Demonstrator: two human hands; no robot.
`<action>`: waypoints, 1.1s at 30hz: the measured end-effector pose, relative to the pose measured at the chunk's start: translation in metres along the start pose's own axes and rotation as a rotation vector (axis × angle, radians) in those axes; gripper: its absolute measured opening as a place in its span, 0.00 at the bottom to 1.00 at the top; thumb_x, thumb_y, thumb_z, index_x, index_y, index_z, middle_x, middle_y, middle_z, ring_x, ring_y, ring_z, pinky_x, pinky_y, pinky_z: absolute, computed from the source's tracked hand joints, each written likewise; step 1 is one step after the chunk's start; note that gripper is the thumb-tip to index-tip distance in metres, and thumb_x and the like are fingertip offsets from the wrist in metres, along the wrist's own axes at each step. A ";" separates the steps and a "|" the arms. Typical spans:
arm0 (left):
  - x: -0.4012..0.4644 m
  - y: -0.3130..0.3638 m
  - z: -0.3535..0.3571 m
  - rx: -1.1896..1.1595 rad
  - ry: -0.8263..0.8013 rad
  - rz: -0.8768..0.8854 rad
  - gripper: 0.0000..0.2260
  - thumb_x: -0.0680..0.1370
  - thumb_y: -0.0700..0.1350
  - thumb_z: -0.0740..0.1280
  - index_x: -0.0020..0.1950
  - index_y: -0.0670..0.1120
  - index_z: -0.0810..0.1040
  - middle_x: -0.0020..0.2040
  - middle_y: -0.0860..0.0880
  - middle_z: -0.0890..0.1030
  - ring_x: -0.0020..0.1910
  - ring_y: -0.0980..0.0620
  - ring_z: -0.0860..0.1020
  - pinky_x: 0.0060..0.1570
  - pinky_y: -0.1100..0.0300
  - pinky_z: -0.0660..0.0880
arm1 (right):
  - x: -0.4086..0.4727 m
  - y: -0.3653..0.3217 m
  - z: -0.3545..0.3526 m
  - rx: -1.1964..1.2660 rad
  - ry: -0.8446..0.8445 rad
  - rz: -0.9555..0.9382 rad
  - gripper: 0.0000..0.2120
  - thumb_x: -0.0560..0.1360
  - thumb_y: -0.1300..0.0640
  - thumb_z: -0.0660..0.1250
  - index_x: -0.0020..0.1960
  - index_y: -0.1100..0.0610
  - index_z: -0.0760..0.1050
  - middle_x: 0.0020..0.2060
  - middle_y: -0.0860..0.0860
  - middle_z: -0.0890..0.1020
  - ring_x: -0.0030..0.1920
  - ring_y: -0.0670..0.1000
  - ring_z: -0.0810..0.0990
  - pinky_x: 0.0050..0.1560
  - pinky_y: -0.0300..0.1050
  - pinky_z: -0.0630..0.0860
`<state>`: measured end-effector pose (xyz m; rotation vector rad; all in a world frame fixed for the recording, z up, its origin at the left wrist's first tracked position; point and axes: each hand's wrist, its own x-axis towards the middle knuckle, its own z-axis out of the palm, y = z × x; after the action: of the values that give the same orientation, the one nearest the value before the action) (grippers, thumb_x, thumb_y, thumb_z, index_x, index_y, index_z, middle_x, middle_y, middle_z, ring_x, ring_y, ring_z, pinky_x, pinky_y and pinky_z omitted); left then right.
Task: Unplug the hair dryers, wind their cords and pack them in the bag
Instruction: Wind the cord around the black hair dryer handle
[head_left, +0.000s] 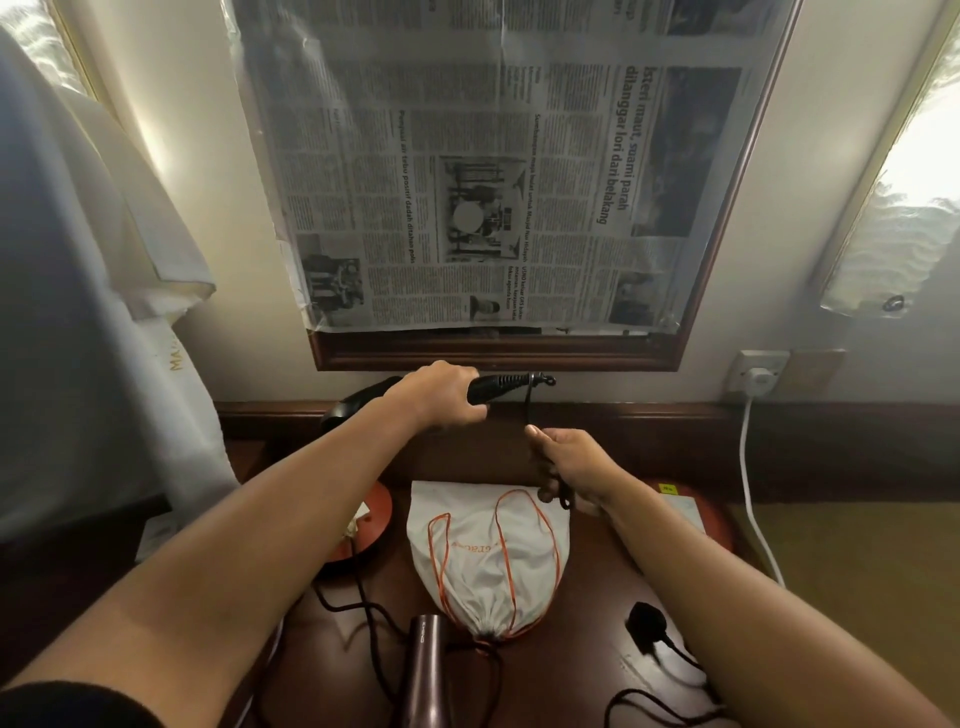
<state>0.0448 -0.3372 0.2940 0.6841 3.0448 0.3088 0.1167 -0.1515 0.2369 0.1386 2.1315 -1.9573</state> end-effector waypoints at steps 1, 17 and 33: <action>0.000 0.000 -0.001 -0.005 0.000 0.008 0.18 0.75 0.55 0.66 0.60 0.47 0.75 0.50 0.47 0.79 0.47 0.48 0.77 0.48 0.55 0.74 | 0.001 0.001 0.000 0.072 -0.022 0.017 0.15 0.81 0.52 0.58 0.39 0.60 0.69 0.26 0.51 0.64 0.23 0.48 0.64 0.26 0.42 0.68; -0.001 0.005 0.005 -0.012 -0.128 0.149 0.11 0.74 0.51 0.69 0.52 0.47 0.78 0.46 0.47 0.80 0.47 0.49 0.78 0.50 0.54 0.77 | 0.015 -0.039 -0.042 -0.475 0.083 -0.040 0.13 0.78 0.53 0.66 0.44 0.62 0.80 0.22 0.47 0.73 0.22 0.45 0.68 0.23 0.35 0.65; 0.011 0.020 0.009 0.128 -0.096 0.075 0.08 0.76 0.53 0.67 0.52 0.52 0.75 0.45 0.51 0.78 0.41 0.52 0.77 0.42 0.57 0.75 | 0.024 -0.077 -0.043 -0.850 0.287 -0.365 0.08 0.72 0.55 0.72 0.38 0.59 0.81 0.32 0.51 0.81 0.34 0.46 0.77 0.32 0.39 0.69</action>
<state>0.0436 -0.3133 0.2890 0.7965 2.9718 0.0789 0.0707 -0.1190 0.3086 -0.1444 3.1556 -1.0351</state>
